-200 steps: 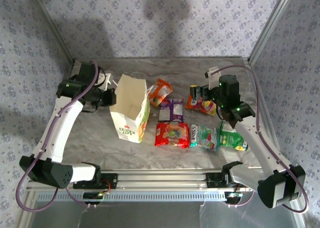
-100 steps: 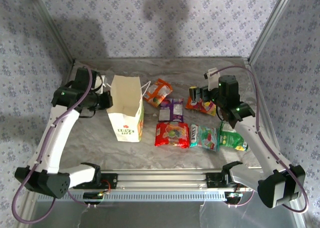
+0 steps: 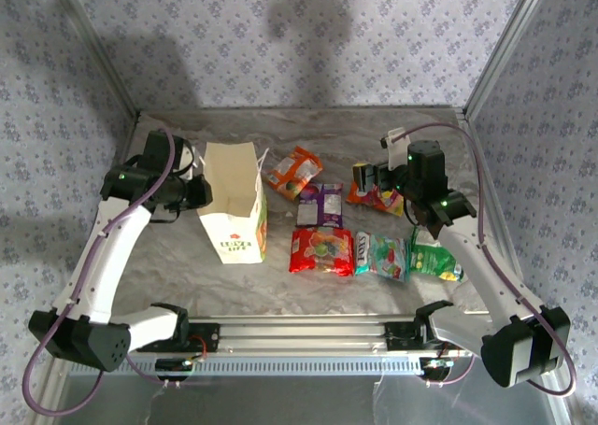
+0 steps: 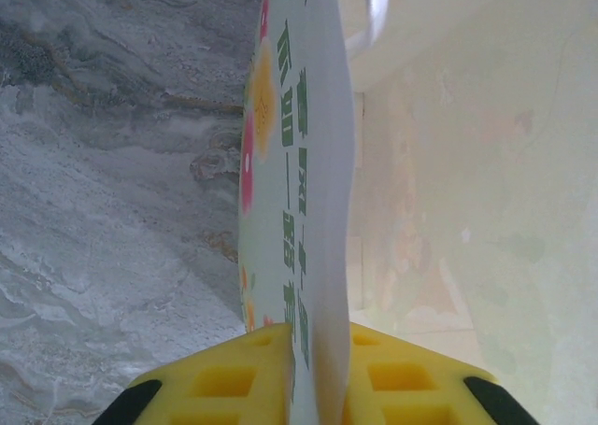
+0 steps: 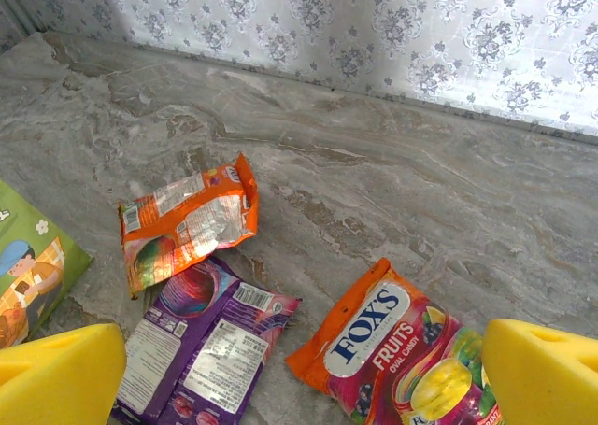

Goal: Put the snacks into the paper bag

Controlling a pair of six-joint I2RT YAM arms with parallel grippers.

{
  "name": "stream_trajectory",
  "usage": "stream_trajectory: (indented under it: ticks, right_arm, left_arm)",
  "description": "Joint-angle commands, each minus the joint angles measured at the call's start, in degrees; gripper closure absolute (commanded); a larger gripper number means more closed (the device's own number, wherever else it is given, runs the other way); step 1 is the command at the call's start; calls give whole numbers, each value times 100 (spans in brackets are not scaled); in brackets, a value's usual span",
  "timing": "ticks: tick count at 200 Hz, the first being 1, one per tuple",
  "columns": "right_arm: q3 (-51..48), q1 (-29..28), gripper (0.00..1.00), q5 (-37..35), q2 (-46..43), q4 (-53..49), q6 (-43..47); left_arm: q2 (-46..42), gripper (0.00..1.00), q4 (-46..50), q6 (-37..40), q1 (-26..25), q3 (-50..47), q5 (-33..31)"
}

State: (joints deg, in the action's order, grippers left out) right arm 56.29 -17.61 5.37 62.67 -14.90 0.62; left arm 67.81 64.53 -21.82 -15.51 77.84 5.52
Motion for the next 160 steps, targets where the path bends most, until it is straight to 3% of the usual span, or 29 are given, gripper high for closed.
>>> stream_trajectory:
  ticks: [1,68,160]
  right_arm:
    - [128,-15,0,10,17,-129,-27]
    - [332,-32,0,-211,276,-602,-26]
    - [689,-245,0,-97,1063,-790,-10]
  left_arm:
    - [-106,75,-10,-191,-29,24,46]
    - [-93,64,216,36,-23,345,-22]
    - [-103,61,147,48,-23,478,-173]
